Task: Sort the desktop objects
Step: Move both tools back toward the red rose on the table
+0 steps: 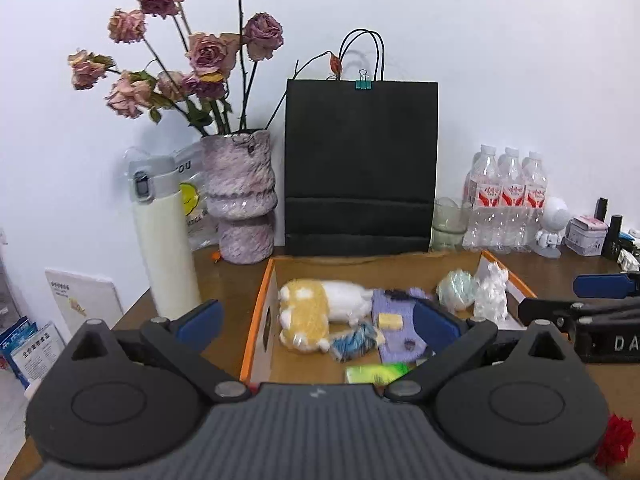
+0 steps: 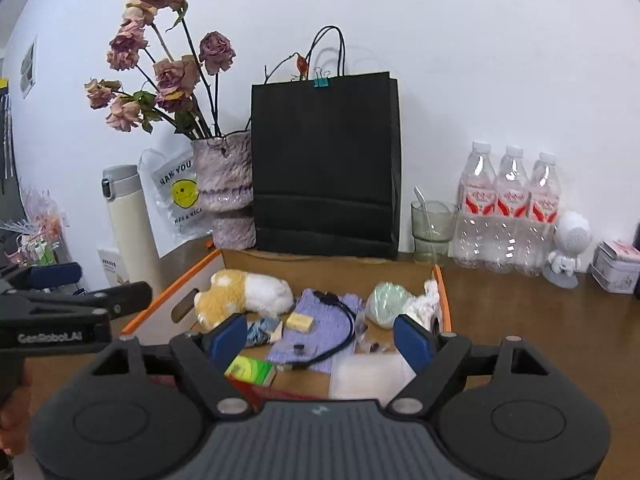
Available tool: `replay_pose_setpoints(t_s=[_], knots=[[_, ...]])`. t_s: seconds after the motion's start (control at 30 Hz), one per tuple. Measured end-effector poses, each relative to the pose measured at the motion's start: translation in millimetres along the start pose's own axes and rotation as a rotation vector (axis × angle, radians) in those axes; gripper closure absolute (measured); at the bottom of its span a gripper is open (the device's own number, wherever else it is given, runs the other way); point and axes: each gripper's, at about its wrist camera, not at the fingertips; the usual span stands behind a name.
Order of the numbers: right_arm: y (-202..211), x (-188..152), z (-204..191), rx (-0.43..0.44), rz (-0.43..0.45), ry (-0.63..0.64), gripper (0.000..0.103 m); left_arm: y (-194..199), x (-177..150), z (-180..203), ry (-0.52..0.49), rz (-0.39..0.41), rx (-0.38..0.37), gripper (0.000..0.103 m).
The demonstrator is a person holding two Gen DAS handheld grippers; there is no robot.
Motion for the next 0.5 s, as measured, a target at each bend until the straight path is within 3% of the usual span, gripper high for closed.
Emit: replay_pose_setpoints(t_s=[0.07,0.27,0.37,0.5], knots=[[12,-16,0,0.004,-0.017,-0.041,0.023,19,-22,-3,-0.002,-0.032,0.005,0.0],[55,-111,-19,0.079,-0.111,-0.115,0.023,64,-114,-14,0.086,-0.145,-0.089,0.0],[69,-151,-31,0.091,-0.143,-0.108,0.023,79,-144,-8,0.035,-0.155,-0.055,0.0],[88,-179,-39,0.067,-0.139,-0.067,0.023,97,-160,-5,-0.017,-0.13,-0.022,0.0]])
Point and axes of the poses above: each gripper's, at about its wrist camera, not at the fingertips, and y roughly against the way its jaws point, z to its right, x to its top, and after that the axes turned 10 degrees about -z, right-handed
